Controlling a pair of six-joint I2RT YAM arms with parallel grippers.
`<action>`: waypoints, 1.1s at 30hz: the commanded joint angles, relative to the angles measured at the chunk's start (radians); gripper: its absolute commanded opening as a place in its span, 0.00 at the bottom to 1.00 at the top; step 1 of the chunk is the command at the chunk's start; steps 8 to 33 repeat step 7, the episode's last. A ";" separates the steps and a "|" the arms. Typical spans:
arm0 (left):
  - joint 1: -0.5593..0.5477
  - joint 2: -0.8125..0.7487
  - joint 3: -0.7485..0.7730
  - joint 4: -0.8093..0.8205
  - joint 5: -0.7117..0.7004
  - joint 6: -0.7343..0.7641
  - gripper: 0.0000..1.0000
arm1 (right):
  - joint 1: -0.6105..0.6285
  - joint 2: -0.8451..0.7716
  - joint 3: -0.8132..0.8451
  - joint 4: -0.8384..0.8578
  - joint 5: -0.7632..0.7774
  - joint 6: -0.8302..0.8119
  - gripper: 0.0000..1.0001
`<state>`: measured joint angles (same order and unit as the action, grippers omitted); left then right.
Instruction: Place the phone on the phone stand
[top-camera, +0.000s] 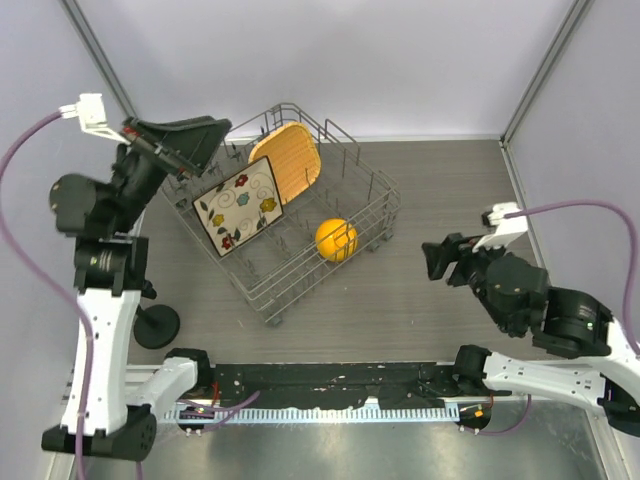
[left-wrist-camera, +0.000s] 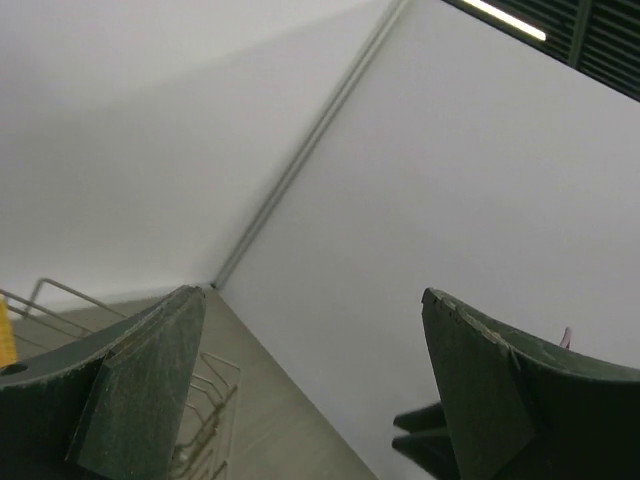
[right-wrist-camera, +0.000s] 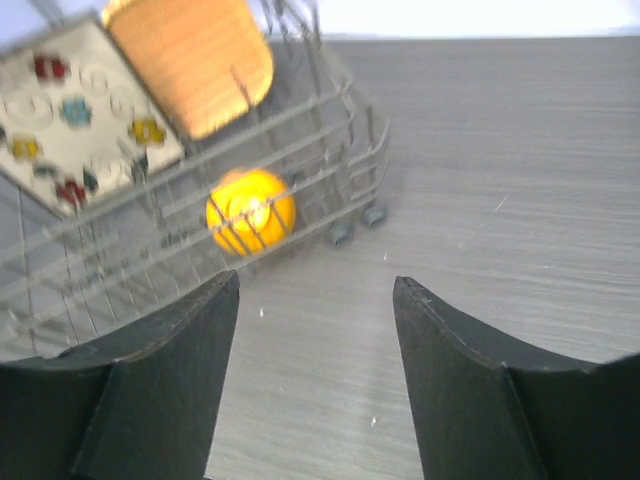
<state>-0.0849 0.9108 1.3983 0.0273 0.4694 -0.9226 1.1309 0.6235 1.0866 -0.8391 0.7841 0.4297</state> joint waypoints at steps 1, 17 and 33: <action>0.004 0.013 -0.037 0.215 0.276 -0.118 0.95 | 0.004 0.030 0.188 -0.015 0.234 -0.023 0.73; 0.004 -0.027 0.029 -0.071 0.082 0.155 1.00 | 0.004 0.045 0.415 0.077 0.245 -0.248 0.91; 0.004 -0.027 0.029 -0.071 0.082 0.155 1.00 | 0.004 0.045 0.415 0.077 0.245 -0.248 0.91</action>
